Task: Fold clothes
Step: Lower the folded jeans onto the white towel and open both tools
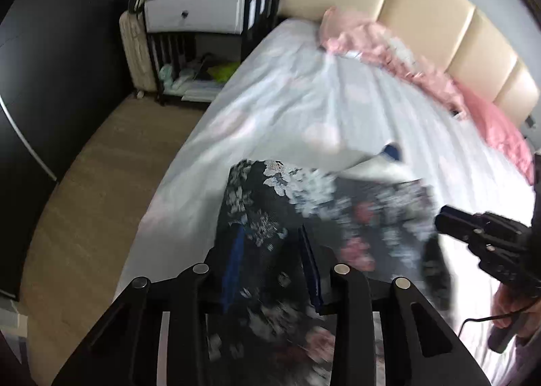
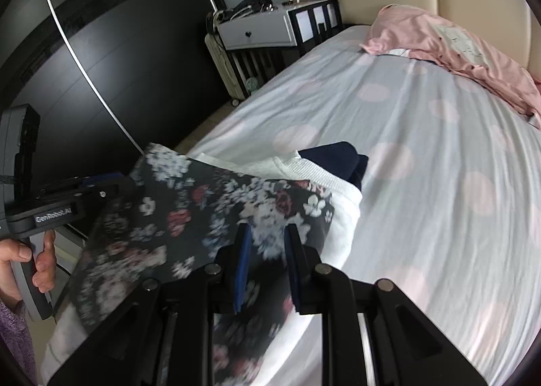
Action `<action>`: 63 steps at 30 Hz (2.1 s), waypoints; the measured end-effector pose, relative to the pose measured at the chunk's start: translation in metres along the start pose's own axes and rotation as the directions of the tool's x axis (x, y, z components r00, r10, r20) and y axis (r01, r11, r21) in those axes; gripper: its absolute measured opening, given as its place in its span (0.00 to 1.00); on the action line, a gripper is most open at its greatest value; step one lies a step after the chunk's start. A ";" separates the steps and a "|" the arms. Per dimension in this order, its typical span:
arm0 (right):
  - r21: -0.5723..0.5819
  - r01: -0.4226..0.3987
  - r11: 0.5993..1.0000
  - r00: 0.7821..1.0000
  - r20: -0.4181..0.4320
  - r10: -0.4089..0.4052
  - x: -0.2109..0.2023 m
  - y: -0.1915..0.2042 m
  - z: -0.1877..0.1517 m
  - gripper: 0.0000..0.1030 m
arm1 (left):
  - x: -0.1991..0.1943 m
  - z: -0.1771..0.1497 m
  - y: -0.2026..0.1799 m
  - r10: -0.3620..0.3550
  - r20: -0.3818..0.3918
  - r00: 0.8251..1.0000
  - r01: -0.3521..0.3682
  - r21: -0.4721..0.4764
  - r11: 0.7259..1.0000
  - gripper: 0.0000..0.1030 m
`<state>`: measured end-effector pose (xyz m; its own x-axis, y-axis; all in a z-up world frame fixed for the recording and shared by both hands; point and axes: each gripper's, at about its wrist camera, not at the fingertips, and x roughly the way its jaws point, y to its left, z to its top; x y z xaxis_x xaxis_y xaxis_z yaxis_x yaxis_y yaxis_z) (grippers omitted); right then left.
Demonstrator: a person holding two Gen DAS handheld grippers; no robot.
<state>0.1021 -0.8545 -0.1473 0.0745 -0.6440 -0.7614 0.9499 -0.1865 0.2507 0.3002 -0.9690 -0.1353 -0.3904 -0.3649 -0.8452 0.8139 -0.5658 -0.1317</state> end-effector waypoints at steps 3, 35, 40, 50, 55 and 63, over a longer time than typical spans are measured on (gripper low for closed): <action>-0.018 0.001 1.000 1.000 -0.023 -0.002 0.023 -0.006 -0.001 0.17 | 0.030 -0.003 0.012 -0.009 -0.076 0.997 0.008 -0.016 1.000 0.33; -0.111 0.024 0.993 0.989 -0.146 -0.040 -0.012 0.087 -0.105 0.18 | -0.008 -0.098 -0.017 0.157 -0.144 0.977 -0.127 0.196 0.972 0.35; -0.180 0.050 0.982 0.985 -0.153 -0.078 -0.002 0.092 -0.112 0.18 | 0.001 -0.103 -0.016 0.162 -0.130 0.978 -0.133 0.206 0.970 0.35; -0.097 0.047 0.994 0.984 -0.166 -0.063 -0.038 0.082 -0.119 0.19 | -0.046 -0.121 -0.027 0.186 -0.012 0.982 -0.182 0.155 0.971 0.45; -0.080 0.035 0.996 0.992 -0.115 -0.044 -0.090 0.082 -0.132 0.19 | -0.094 -0.145 -0.035 0.152 -0.019 0.988 -0.148 0.135 0.980 0.51; -0.076 0.066 0.995 0.997 -0.021 -0.068 -0.191 0.104 -0.132 0.44 | -0.191 -0.171 -0.072 0.207 0.103 0.973 -0.220 0.137 0.966 0.59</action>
<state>0.2271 -0.6530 -0.0548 0.0162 -0.6141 -0.7891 0.9731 -0.1716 0.1535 0.3901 -0.7319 -0.0528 -0.2556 -0.5484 -0.7962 0.8133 -0.5673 0.1296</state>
